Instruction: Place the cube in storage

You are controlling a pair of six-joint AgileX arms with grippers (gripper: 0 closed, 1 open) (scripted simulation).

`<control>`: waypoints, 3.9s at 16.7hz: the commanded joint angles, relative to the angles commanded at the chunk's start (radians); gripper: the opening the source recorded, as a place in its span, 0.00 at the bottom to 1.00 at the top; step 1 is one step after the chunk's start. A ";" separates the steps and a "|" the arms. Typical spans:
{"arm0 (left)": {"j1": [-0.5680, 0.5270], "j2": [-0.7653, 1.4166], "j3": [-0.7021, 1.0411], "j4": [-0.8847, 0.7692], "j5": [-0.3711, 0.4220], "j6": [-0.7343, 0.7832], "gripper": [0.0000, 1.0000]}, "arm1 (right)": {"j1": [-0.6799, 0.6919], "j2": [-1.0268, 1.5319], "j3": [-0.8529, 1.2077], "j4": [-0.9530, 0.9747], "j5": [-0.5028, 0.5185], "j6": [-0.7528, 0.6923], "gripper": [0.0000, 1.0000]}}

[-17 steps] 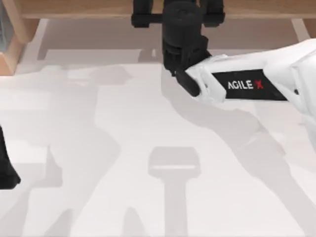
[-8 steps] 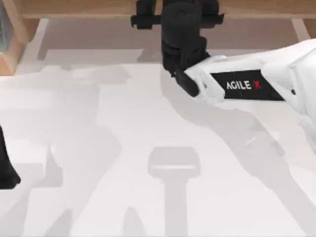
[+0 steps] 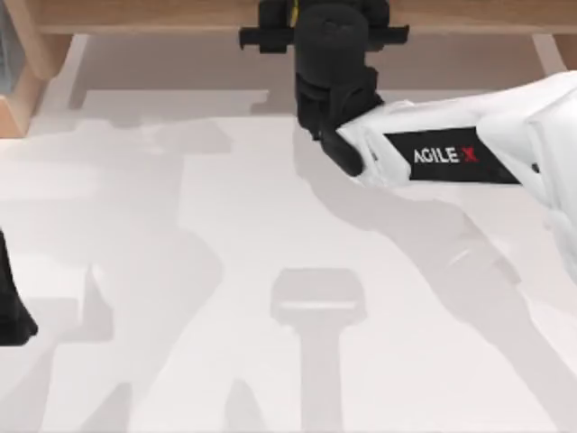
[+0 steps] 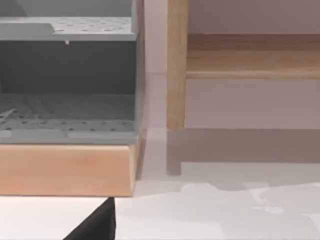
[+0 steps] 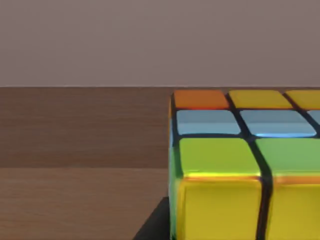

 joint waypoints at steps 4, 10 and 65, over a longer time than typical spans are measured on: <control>0.000 0.000 0.000 0.000 0.000 0.000 1.00 | 0.000 0.000 0.000 0.000 0.000 0.000 0.00; 0.000 0.000 0.000 0.000 0.000 0.000 1.00 | 0.004 -0.002 0.000 0.000 -0.001 0.002 0.00; 0.000 0.000 0.000 0.000 0.000 0.000 1.00 | -0.290 -0.227 0.589 -2.060 -0.514 -0.554 0.00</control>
